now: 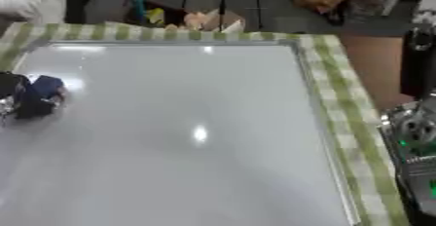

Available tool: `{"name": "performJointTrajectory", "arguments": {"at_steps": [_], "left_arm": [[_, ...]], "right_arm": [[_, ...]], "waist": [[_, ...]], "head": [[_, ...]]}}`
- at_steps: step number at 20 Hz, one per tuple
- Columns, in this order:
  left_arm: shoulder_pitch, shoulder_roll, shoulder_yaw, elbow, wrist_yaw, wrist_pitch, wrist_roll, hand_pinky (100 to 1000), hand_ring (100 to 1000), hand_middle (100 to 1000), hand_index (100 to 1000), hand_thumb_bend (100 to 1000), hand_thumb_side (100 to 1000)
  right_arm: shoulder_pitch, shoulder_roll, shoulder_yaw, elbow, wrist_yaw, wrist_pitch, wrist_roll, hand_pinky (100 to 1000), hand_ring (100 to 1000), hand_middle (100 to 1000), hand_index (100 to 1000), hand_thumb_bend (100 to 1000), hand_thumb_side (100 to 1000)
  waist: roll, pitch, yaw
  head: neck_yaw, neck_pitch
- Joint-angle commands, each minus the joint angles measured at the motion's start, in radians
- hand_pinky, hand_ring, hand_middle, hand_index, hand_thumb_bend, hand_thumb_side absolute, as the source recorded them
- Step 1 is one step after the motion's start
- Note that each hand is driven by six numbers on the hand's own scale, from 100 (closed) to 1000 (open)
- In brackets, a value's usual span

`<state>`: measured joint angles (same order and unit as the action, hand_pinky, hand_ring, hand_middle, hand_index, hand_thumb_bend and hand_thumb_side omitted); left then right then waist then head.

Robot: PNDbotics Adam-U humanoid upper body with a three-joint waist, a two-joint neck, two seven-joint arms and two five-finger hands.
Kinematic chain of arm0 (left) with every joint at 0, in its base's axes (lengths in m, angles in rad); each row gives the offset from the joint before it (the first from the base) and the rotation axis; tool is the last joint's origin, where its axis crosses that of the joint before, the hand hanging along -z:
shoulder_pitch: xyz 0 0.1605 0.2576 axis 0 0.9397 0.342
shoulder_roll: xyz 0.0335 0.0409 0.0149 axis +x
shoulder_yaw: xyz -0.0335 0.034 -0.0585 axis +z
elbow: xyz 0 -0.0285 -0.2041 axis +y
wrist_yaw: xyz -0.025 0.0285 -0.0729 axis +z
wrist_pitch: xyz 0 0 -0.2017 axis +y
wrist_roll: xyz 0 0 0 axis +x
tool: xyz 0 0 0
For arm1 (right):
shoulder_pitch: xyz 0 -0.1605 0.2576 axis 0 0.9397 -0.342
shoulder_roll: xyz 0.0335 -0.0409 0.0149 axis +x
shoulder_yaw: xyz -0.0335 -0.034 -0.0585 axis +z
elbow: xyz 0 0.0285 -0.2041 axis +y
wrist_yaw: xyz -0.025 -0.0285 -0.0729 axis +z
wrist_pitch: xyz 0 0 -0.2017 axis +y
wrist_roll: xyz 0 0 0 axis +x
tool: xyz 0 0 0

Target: Wipe the whiteboard clean with a brush.

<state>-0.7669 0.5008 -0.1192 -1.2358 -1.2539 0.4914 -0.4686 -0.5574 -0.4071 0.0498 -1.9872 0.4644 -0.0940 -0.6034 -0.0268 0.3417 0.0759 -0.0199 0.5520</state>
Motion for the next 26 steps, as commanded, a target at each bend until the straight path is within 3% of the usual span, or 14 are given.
{"name": "performJointTrajectory", "arguments": {"at_steps": [1,12,20,26], "left_arm": [[-0.02,0.026,0.006,-0.013,-0.008,-0.008,-0.002,100,373,442,700,100,799],[-0.021,0.024,-0.048,-0.03,-0.018,-0.075,-0.039,100,380,447,701,100,796],[-0.027,0.048,-0.069,-0.023,-0.07,-0.164,-0.191,144,402,460,712,108,783],[-0.025,0.055,-0.084,-0.056,-0.087,-0.217,-0.25,162,412,465,714,135,792]], "right_arm": [[-0.012,-0.015,-0.005,-0.013,-0.003,-0.004,0.001,821,887,717,829,100,1000],[-0.013,-0.014,-0.004,-0.013,-0.005,-0.005,0.002,821,887,717,830,100,1000],[-0.009,-0.017,-0.004,-0.013,-0.005,-0.006,0.002,822,888,716,830,100,1000],[-0.007,-0.017,-0.004,-0.013,-0.005,-0.006,0.001,822,888,716,830,100,1000]], "waist": [[0.002,-0.02,0.0],[0.001,-0.022,-0.004],[0.007,-0.025,-0.003],[0.01,-0.024,-0.003]], "head": [[-0.002,-0.011],[0.002,-0.015],[0.002,-0.008],[0.004,-0.008]]}}
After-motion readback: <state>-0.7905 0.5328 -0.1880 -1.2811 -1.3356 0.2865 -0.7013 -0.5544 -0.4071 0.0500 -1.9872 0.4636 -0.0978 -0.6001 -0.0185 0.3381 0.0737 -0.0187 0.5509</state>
